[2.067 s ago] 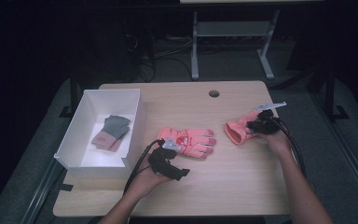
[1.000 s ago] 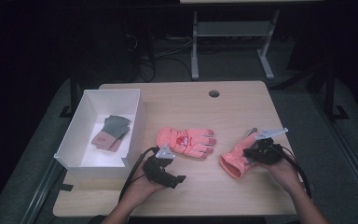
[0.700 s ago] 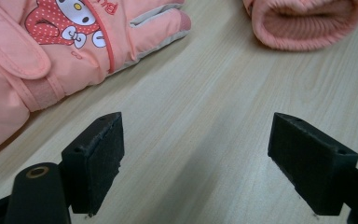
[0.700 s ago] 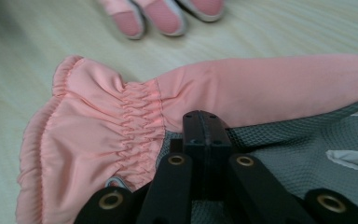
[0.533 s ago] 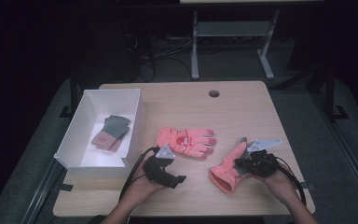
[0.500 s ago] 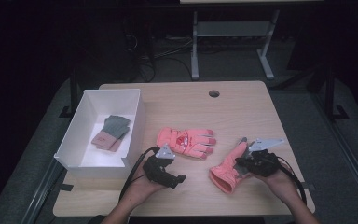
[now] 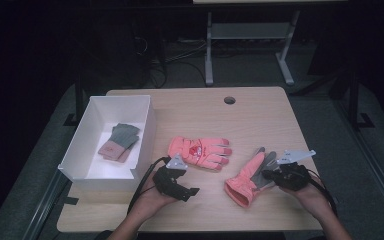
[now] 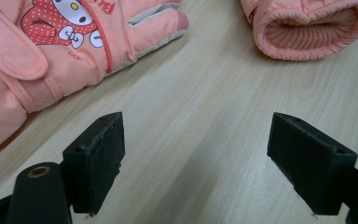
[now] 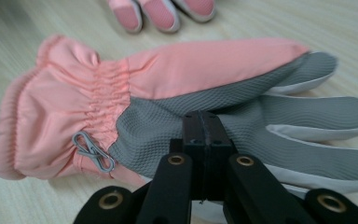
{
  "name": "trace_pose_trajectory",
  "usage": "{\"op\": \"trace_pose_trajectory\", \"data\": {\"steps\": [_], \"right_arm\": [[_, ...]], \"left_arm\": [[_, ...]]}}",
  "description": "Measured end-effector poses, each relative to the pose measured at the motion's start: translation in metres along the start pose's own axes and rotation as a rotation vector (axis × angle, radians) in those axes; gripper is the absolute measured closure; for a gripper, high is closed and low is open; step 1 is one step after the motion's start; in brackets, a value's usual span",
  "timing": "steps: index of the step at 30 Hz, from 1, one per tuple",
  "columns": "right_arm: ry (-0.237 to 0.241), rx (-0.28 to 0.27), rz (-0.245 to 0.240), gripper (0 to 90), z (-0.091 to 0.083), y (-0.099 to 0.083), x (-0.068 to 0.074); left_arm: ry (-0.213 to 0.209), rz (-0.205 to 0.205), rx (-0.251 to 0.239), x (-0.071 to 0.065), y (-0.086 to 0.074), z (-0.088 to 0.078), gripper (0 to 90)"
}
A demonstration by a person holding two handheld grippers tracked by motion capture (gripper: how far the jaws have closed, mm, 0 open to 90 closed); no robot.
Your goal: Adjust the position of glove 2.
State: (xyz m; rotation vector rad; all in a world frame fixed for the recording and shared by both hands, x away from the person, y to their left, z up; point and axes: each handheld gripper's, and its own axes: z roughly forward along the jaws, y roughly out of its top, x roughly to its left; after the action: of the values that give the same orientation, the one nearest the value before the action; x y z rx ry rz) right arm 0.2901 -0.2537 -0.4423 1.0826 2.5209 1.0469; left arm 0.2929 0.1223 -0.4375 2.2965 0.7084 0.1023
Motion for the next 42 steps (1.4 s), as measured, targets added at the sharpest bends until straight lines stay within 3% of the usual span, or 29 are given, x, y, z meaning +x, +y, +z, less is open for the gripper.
{"op": "trace_pose_trajectory", "data": {"steps": [9, 29, 38, 42], "right_arm": [[0.047, 0.028, -0.045, 90.0, 0.008, 0.004, 0.011], [0.172, 0.053, -0.169, 90.0, 0.040, 0.030, 0.060], [0.183, 0.039, -0.188, 89.9, 0.049, 0.038, 0.063], [0.205, -0.002, -0.167, 80.2, 0.040, 0.037, 0.059]], "left_arm": [[0.000, 0.004, 0.000, 0.001, 0.000, -0.001, 18.7], [0.013, 0.008, -0.015, 0.001, 0.002, -0.006, 18.7], [0.013, 0.008, -0.012, 0.001, 0.002, -0.006, 19.1], [0.016, 0.008, -0.016, 0.001, 0.002, -0.006, 19.4]]}}
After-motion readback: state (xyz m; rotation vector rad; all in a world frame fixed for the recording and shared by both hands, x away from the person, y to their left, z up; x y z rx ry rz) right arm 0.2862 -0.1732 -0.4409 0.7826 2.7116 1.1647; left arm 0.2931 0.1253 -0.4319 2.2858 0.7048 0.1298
